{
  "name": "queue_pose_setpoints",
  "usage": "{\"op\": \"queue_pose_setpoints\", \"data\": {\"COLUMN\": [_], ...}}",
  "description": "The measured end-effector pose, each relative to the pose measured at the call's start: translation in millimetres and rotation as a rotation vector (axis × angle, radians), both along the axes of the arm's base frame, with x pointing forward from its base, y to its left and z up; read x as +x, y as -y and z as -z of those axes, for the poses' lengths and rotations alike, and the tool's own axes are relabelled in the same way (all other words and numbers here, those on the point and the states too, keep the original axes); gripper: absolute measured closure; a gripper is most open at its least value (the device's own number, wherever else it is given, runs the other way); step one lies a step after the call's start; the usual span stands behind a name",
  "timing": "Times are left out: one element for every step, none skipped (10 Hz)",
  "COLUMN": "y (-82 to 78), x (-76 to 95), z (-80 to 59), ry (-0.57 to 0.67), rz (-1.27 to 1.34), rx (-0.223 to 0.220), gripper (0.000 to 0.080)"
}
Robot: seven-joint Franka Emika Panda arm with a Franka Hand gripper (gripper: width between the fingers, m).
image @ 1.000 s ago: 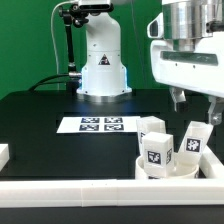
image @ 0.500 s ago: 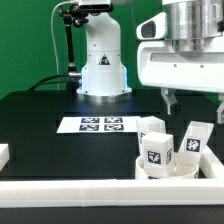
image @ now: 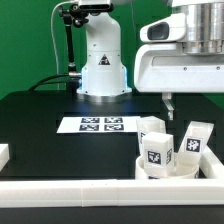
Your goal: Assemble stool
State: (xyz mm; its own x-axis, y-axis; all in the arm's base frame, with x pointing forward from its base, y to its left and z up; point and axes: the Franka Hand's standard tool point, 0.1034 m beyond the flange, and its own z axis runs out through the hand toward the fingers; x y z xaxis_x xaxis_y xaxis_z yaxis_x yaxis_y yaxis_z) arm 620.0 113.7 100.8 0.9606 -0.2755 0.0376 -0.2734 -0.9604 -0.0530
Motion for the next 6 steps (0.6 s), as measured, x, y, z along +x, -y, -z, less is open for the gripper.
{"op": "queue_pose_setpoints", "data": {"y": [1.1,2.3,3.1,1.1,-1.2,-0.7], "x": [0.2,0.3,0.4,0.7,1.1,1.1], "z": [0.0,0.0,0.0,-1.0,-1.2,-0.5], "ry": [0.003,0.005,0.007,0.008,0.011,0.014], "rz": [-0.063,-0.128,-0.199,-0.274,-0.406,-0.507], "rx": [-0.005,-0.009,-0.019,-0.029,-0.042,-0.045], "gripper": [0.0151,0.0151,0.0151,0.0151,0.0151,0.0151]}}
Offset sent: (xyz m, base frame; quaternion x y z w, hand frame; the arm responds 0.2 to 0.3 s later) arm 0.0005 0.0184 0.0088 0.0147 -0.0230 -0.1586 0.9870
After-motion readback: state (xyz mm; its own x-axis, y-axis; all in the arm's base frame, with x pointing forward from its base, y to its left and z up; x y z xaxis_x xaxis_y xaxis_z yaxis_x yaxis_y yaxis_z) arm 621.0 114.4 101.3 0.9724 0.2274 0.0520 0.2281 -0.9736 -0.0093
